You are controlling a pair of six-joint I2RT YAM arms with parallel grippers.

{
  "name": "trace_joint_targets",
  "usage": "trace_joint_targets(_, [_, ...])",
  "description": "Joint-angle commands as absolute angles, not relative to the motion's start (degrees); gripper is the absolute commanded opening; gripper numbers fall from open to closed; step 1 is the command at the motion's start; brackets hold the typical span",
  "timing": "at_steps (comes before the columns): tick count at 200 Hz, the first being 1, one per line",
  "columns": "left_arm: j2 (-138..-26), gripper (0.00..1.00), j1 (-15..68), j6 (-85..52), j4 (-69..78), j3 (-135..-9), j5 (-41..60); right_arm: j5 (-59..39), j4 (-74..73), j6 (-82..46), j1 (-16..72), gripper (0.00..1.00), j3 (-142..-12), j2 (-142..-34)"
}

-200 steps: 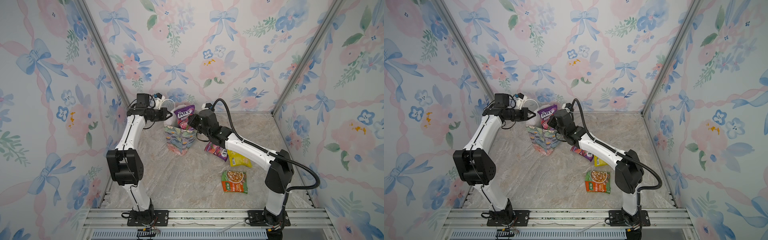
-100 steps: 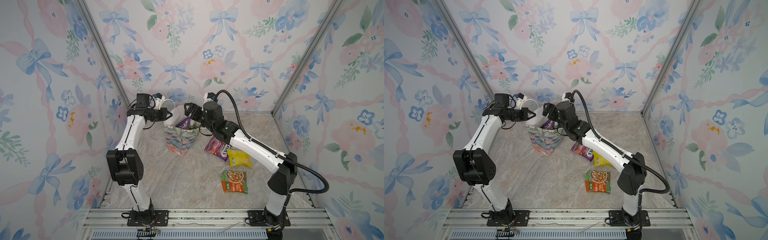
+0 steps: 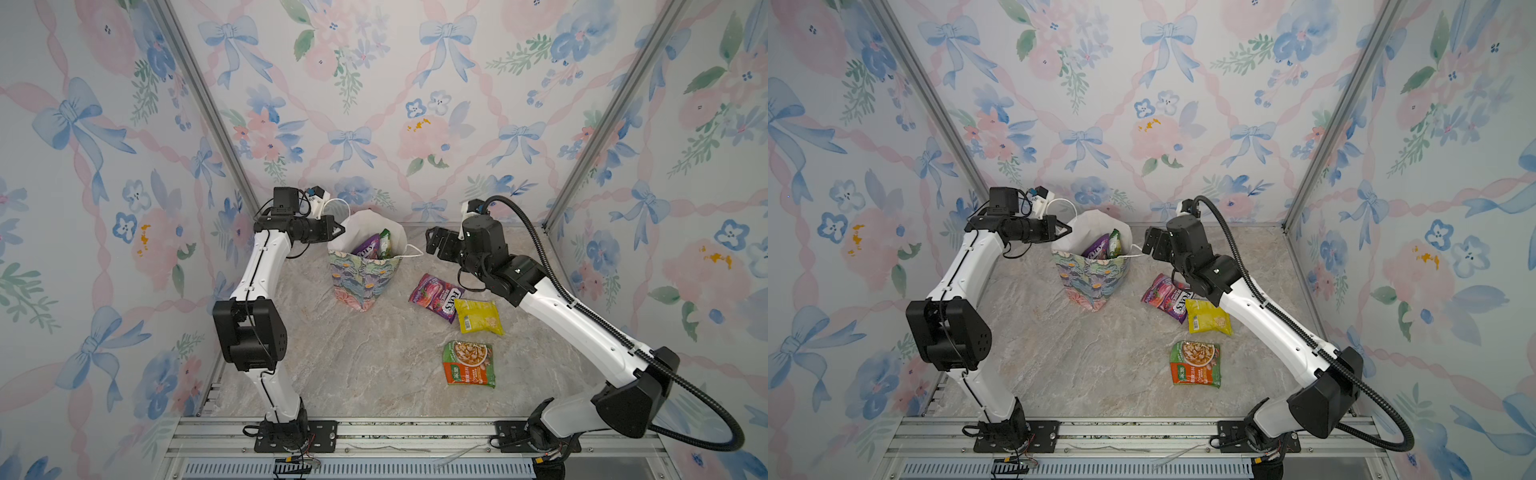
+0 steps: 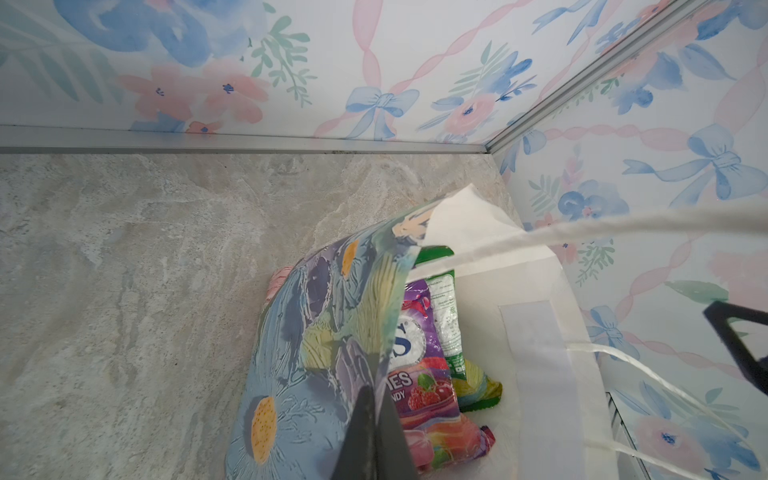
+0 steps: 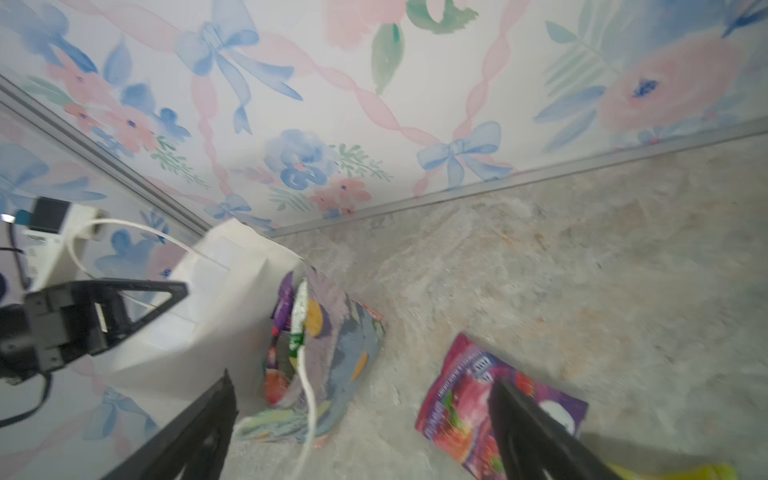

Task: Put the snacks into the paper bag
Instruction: 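Move the right gripper back toward the pink Fox's raspberry packet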

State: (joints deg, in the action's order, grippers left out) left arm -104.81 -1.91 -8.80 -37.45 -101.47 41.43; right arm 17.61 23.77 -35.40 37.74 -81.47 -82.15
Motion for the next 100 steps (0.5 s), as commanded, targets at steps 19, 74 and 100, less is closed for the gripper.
trace_joint_targets(19, [-102.92,0.0,-2.3,-8.5,-37.51,-101.25,42.48,15.07,32.89,-41.16,37.04,0.97,-68.75,-78.84])
trace_joint_targets(74, [-103.1,0.0,-2.33,-8.53,-37.53,-101.25,42.55,5.99,28.77,-45.96,39.76,0.97,-62.05,-85.55])
trace_joint_targets(100, [-102.92,0.0,-2.35,-8.46,-37.53,-101.16,42.54,2.46,27.78,-45.8,39.77,0.97,-63.42,-91.28])
